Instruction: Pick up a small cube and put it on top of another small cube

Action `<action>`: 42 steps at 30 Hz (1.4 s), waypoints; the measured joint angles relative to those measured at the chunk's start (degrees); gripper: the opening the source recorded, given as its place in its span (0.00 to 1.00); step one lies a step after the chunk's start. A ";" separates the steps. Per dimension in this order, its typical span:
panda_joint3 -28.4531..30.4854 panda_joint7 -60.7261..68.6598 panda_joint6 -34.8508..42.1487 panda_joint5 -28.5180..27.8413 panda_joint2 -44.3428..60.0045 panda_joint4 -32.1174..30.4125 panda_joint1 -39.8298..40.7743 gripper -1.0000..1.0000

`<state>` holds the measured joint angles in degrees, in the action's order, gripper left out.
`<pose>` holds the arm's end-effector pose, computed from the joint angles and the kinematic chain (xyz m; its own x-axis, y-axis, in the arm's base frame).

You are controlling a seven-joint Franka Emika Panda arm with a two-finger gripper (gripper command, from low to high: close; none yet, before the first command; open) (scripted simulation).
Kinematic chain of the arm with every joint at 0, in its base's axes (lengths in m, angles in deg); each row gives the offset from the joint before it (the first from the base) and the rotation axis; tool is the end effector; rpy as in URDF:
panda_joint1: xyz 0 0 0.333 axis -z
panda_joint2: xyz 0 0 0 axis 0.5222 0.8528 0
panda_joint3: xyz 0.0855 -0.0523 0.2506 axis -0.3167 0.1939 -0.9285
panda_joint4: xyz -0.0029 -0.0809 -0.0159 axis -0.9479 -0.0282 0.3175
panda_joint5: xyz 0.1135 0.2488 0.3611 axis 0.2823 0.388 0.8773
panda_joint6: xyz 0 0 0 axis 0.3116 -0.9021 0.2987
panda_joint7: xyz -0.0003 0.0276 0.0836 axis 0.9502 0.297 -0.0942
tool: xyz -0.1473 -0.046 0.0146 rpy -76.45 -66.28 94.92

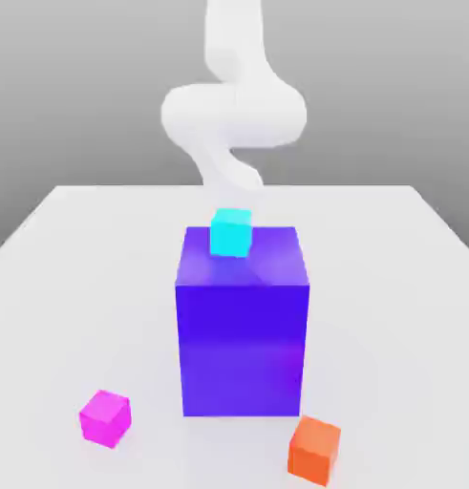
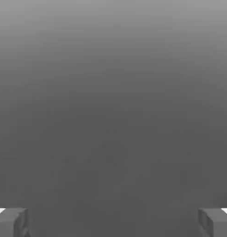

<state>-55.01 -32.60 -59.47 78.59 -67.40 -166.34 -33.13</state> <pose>0.4768 -0.0237 0.6412 0.5418 -0.6421 0.5424 -0.4504 -0.7666 -0.4576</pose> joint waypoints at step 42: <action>76.55 129.19 -17.53 -15.95 28.97 -12.39 -52.91 0.50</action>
<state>21.54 96.59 -77.00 62.63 -38.43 -178.73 -86.04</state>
